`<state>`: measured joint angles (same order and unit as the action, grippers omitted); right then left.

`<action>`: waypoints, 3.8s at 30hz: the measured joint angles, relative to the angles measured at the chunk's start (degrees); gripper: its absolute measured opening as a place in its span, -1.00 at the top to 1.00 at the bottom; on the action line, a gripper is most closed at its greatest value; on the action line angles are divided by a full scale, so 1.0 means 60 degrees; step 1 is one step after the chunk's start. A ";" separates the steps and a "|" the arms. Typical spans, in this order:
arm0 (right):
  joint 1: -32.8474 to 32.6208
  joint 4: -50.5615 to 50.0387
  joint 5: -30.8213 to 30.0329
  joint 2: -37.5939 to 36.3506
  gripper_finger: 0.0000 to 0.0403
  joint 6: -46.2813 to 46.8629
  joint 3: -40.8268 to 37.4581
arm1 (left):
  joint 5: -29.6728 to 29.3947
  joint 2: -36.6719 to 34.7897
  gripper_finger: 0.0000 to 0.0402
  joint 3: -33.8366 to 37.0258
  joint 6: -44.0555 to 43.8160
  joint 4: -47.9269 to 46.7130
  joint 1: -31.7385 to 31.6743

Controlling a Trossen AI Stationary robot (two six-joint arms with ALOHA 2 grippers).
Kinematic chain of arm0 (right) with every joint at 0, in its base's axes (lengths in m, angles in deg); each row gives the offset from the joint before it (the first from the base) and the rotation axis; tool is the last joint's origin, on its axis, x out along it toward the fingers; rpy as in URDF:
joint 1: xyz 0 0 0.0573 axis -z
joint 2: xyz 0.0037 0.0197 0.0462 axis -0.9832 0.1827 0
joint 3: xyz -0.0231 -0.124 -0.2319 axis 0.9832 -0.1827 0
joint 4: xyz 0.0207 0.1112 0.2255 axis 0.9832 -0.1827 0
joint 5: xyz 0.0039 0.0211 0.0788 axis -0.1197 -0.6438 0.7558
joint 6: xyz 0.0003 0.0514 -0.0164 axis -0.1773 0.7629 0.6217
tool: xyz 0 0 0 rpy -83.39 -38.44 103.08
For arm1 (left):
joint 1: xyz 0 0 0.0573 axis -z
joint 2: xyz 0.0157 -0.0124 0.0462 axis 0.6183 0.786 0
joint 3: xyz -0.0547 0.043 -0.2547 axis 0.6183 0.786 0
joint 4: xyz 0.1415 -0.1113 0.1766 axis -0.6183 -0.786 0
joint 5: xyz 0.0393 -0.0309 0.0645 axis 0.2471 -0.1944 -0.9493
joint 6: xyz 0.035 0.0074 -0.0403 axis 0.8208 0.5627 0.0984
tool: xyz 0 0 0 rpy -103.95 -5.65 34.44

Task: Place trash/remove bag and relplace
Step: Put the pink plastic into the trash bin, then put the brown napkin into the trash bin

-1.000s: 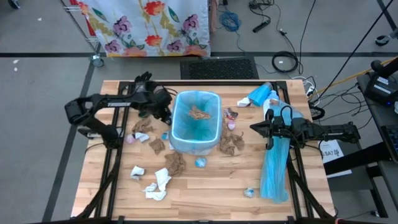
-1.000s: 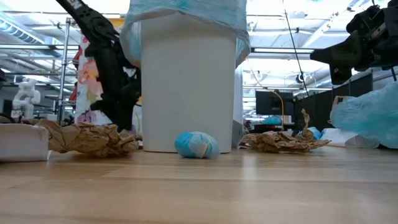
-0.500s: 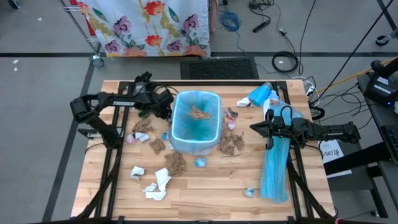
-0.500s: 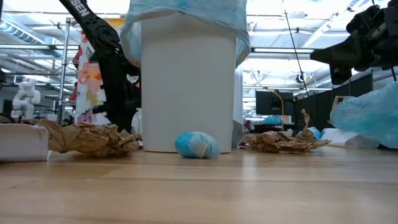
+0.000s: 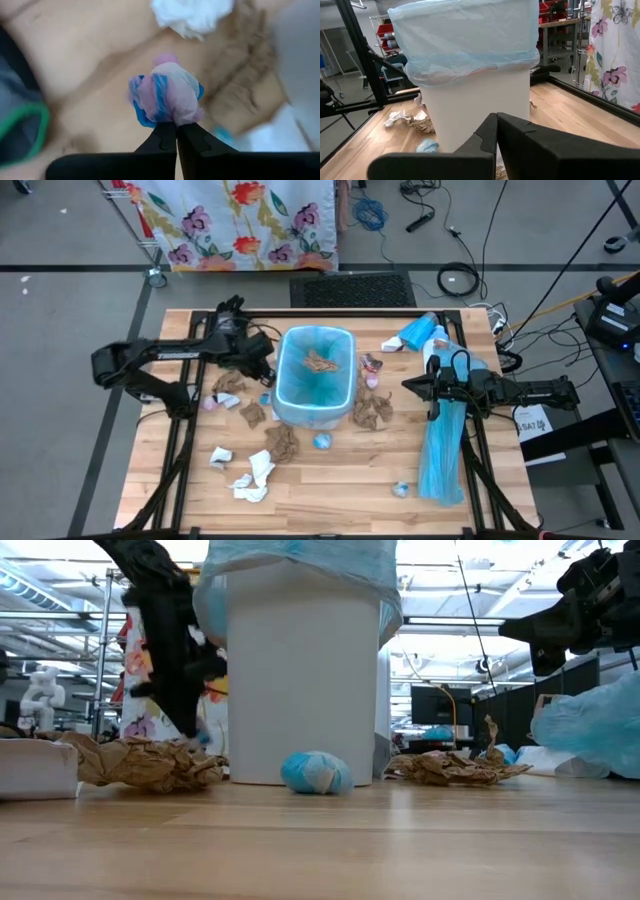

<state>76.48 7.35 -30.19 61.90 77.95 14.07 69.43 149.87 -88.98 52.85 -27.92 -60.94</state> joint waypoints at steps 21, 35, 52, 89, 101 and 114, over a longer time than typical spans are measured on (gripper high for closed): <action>-0.0001 0.0002 0.0000 0.0000 1.00 -0.0002 0.0000 | -0.1976 -0.3846 1.00 -0.4012 -0.0894 -0.1929 0.1521; -0.0002 -0.0001 0.0000 0.0000 1.00 0.0002 -0.0001 | -0.1613 -0.0959 0.99 -0.6515 0.1628 0.0154 0.2216; 0.0001 0.0000 0.0000 0.0000 1.00 -0.0002 0.0002 | -0.0339 0.0714 0.64 -0.6539 0.1517 0.1488 0.2377; 0.0001 0.0002 0.0000 0.0000 1.00 -0.0002 0.0002 | -0.2410 -0.2852 0.55 -0.4611 0.0356 -0.3710 0.2839; -0.0002 0.0001 0.0000 0.0000 1.00 0.0002 -0.0001 | -0.3200 -0.3908 0.55 -0.1081 -0.4475 -0.2095 0.4542; -0.0002 0.0469 -0.0056 0.0029 1.00 0.2112 0.0000 | -0.3447 -0.3780 0.55 0.1035 -0.6355 0.0746 0.6043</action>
<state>76.46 10.16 -30.52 62.07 90.62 14.07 48.75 127.19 -82.78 14.72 -23.44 -24.68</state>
